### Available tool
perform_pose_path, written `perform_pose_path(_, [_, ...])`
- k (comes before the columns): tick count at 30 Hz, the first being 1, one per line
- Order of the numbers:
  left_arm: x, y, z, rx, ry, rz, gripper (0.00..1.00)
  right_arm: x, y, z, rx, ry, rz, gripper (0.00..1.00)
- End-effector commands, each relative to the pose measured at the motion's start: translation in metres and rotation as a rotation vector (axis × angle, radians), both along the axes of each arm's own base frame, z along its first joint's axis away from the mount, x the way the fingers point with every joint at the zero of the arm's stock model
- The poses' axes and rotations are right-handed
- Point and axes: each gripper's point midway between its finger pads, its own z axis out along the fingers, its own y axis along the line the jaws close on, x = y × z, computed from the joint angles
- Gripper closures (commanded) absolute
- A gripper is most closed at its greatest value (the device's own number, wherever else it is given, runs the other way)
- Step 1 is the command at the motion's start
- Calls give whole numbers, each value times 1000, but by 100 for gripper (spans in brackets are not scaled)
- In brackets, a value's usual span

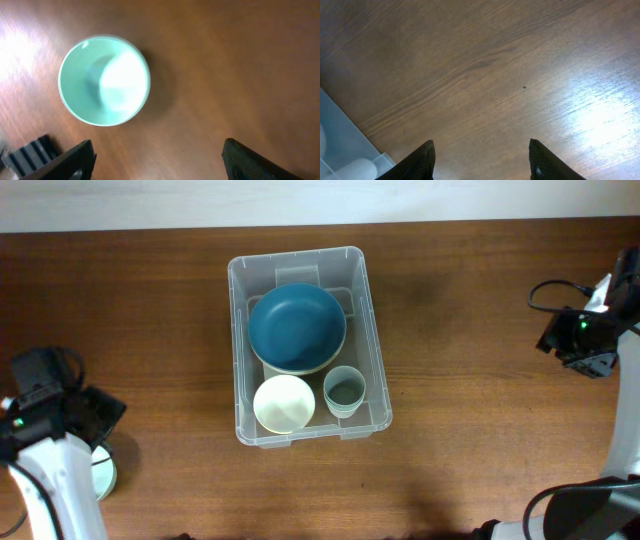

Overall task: Pack container
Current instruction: 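Lower the cream bowl into the yellow bowl and release, then grasp the mint-green bowl with the left gripper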

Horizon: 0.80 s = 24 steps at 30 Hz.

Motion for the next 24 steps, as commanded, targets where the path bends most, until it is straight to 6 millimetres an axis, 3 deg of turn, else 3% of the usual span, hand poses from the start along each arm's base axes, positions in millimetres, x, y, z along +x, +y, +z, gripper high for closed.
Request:
perform_pose_path(1, [-10,21,-58,-196,86,90,17,5,9,10,-17,-31,41,44])
perform_pose_path(2, [-13,30,-78,-243,130,131,17,6,10,11,-18,-33,43,44])
perform_pose_path(10, [-5,44,-153,-340,255,163,18,6,10,11,-18,-34,43,44])
perform_pose_path(11, [-4,44,-160,-347,265,164,22,6,10,10,-18,-33,43,44])
perform_pose_path(13, [-4,45,-170,-356,279,164,43,6,10,11,-18,-34,43,44])
perform_pose_path(14, [-2,45,-171,-360,274,163,62,6,10,11,-18,-34,43,44])
perform_pose_path(17, [6,39,-169,-394,238,135,96,6,10,11,-18,-34,43,44])
perform_pose_path(20, [20,29,-162,-421,201,68,99,6,10,11,-18,-34,43,44])
perform_pose_path(24, [48,12,-120,-353,128,-40,99,6,10,11,-18,-33,43,44])
